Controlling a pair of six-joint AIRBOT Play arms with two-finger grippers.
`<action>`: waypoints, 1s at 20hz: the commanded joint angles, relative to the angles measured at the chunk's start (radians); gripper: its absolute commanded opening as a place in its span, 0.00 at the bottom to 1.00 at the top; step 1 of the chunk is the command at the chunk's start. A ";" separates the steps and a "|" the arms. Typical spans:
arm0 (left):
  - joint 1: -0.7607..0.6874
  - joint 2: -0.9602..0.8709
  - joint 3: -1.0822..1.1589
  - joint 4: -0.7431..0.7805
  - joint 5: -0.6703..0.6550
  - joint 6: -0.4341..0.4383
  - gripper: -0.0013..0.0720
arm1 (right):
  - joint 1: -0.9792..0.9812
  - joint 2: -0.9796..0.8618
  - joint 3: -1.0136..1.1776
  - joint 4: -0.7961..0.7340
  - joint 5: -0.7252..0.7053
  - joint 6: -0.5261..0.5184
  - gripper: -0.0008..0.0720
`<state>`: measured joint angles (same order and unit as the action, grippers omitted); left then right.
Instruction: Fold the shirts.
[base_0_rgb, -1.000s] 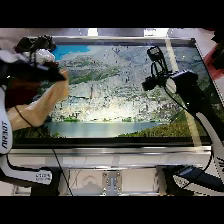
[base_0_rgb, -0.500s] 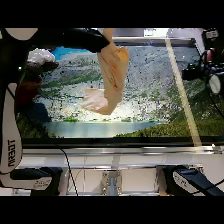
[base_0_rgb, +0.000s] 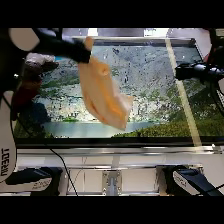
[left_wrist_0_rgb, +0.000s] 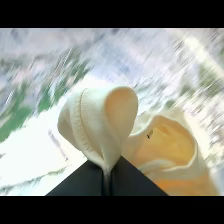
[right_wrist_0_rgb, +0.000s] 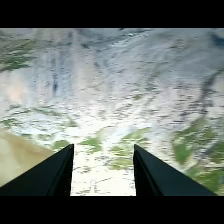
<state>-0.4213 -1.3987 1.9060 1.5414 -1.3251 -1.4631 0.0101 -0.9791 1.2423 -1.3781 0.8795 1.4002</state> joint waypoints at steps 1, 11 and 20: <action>0.011 0.004 -0.249 0.269 -0.199 -0.082 0.03 | 0.011 -0.051 -0.080 0.431 -0.003 -0.195 0.63; 0.273 0.005 -0.631 0.376 -0.053 -0.243 0.03 | 0.367 -0.317 -0.325 0.491 -0.193 -0.204 0.63; 0.453 0.008 -0.631 0.395 -0.113 -0.167 0.03 | 0.156 -0.391 -0.325 0.448 -0.351 0.072 0.63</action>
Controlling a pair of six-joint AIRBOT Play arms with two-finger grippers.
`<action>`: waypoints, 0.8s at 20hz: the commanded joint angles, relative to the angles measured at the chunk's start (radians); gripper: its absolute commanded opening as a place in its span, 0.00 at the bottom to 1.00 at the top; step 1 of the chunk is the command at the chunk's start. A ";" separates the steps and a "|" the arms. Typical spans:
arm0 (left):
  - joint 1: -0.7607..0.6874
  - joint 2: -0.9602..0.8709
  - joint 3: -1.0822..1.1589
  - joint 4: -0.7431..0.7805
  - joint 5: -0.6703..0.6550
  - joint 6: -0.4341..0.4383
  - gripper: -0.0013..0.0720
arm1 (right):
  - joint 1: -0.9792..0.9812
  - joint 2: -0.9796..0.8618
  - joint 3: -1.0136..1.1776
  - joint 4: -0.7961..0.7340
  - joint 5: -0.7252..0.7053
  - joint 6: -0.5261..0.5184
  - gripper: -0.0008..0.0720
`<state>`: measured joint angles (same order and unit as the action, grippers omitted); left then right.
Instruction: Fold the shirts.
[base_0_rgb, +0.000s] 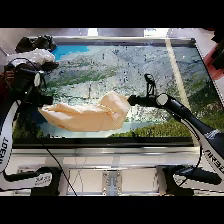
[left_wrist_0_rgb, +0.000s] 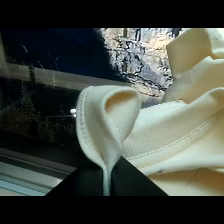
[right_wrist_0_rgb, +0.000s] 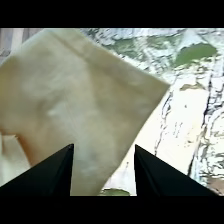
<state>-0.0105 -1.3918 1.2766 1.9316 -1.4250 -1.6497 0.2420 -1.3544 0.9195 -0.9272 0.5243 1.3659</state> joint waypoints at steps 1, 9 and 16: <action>0.042 0.001 -0.002 0.003 -0.013 0.024 0.03 | -0.092 -0.023 -0.002 0.012 0.033 0.108 0.63; 0.042 0.001 -0.002 -0.025 -0.013 0.024 0.03 | -0.079 -0.224 -0.002 0.595 0.119 -0.236 0.63; 0.042 0.001 -0.002 -0.027 -0.008 0.024 0.03 | -0.080 -0.293 -0.001 0.735 0.058 -0.311 0.62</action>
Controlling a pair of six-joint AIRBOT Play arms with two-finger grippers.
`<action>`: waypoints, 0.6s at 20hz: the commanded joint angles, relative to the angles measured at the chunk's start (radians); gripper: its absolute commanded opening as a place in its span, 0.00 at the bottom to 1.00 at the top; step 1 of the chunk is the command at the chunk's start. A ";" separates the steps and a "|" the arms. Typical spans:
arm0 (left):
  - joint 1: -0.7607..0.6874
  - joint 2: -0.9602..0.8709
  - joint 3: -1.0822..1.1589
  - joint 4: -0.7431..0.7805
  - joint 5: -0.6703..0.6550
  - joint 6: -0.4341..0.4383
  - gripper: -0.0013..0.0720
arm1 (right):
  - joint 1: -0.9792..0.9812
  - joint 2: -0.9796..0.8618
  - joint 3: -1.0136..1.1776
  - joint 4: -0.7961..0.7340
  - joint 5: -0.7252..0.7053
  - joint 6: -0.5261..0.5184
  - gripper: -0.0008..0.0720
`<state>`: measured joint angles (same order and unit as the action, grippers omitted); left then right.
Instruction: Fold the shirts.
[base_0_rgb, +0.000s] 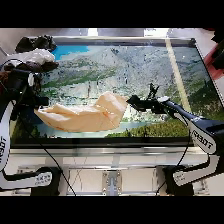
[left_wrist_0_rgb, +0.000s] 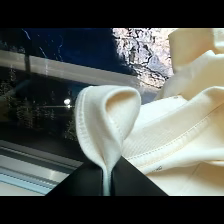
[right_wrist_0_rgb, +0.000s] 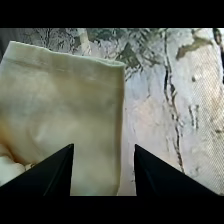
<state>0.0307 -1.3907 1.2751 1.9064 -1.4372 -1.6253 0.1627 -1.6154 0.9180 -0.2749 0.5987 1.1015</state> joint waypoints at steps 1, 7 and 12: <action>0.001 0.000 0.000 -0.002 0.004 0.000 0.03 | -0.001 -0.043 0.000 0.098 -0.017 -0.056 0.62; 0.001 0.000 0.000 -0.003 0.003 0.000 0.03 | 0.018 -0.129 0.090 0.182 0.022 -0.106 0.62; 0.001 0.000 0.000 -0.002 0.004 0.004 0.03 | 0.015 -0.140 0.190 0.185 0.090 -0.104 0.07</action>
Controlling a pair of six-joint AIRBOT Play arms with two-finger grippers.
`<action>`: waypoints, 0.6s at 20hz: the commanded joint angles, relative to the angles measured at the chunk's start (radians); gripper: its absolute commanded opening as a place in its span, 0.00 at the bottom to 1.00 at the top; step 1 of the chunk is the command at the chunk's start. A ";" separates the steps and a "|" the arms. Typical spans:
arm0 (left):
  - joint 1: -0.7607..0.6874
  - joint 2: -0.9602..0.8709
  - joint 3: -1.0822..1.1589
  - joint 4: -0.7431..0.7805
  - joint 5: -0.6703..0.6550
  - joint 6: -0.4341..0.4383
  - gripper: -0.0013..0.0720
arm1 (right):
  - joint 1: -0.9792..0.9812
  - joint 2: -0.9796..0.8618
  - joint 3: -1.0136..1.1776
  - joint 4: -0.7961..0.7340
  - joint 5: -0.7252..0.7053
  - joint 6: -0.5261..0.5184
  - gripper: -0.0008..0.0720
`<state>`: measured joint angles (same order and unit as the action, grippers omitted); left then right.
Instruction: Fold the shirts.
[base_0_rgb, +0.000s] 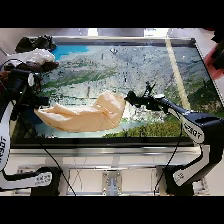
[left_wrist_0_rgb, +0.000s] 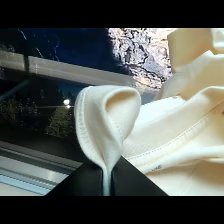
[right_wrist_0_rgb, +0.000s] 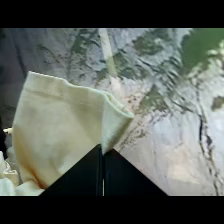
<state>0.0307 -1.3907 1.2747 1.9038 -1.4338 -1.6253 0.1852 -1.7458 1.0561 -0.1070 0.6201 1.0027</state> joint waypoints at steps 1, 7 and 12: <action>0.001 0.000 0.000 0.000 0.004 0.004 0.03 | -0.023 -0.007 0.074 0.016 0.122 -0.005 0.07; 0.000 0.133 0.055 -0.093 0.096 0.023 0.03 | -0.196 0.283 0.119 -0.125 0.228 0.039 0.07; -0.002 0.380 0.269 -0.319 0.140 0.099 0.03 | -0.398 0.735 0.145 -0.457 0.340 0.173 0.07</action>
<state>0.0307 -1.1324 1.4414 1.7298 -1.3346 -1.5726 -0.1116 -1.2388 1.1805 -0.3737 0.8932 1.1023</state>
